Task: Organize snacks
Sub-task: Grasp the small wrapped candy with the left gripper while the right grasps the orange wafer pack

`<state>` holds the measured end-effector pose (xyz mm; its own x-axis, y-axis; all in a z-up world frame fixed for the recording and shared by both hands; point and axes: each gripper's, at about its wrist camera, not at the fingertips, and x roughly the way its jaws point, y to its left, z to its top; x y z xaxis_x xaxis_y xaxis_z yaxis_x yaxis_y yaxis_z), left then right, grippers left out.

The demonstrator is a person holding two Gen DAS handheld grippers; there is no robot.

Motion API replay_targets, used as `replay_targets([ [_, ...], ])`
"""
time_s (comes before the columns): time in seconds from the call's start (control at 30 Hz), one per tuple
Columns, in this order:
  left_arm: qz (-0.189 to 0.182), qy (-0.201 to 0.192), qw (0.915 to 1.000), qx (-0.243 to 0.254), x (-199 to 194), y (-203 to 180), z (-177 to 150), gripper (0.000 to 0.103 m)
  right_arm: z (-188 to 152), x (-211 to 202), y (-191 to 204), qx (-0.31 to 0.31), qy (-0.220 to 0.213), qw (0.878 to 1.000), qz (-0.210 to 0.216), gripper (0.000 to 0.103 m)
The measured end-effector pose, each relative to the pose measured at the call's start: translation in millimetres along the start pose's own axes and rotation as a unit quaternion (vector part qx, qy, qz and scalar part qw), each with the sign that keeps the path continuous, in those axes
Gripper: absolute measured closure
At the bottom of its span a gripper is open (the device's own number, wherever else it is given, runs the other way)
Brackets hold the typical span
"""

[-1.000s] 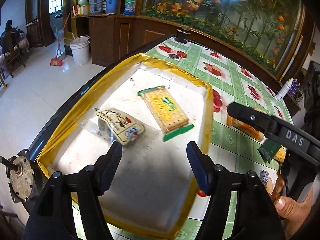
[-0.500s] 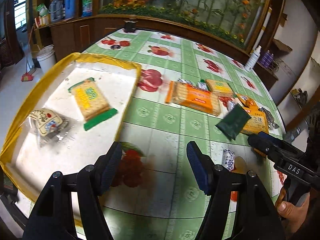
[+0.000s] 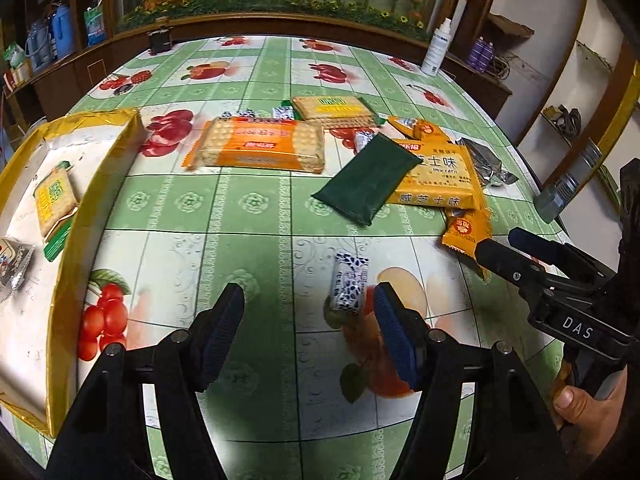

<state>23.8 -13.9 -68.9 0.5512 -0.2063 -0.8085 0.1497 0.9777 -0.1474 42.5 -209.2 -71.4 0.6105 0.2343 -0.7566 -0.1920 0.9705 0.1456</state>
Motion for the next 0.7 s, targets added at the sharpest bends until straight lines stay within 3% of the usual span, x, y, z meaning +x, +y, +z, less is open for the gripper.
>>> replay_targets([
  [0.37,0.005,0.026,0.9993,0.027,27.9,-19.8,6.7,0.037,4.1,22.1,-9.5,0.028,0.014,0.999,0.006,0.026],
  [0.5,0.023,0.017,0.9984,0.048,32.4,-27.4,6.8,0.032,9.4,38.1,-7.0,0.037,0.027,0.999,-0.010,0.025],
  [0.57,0.028,0.010,0.9980,0.056,33.9,-28.9,6.7,0.032,11.0,41.3,-4.4,0.022,0.026,0.999,-0.029,0.026],
  [0.6,0.035,0.007,0.9974,0.062,34.7,-29.9,6.1,0.033,11.0,41.8,-4.8,0.017,0.025,0.999,-0.032,0.032],
  [0.63,0.042,0.002,0.9968,0.068,34.7,-31.3,5.2,0.036,10.1,41.1,-5.0,0.010,0.025,0.999,-0.041,0.044],
  [0.7,0.035,-0.007,0.9966,0.075,32.2,-33.0,4.2,0.070,8.5,38.3,-8.5,0.001,0.024,0.999,-0.048,0.052],
])
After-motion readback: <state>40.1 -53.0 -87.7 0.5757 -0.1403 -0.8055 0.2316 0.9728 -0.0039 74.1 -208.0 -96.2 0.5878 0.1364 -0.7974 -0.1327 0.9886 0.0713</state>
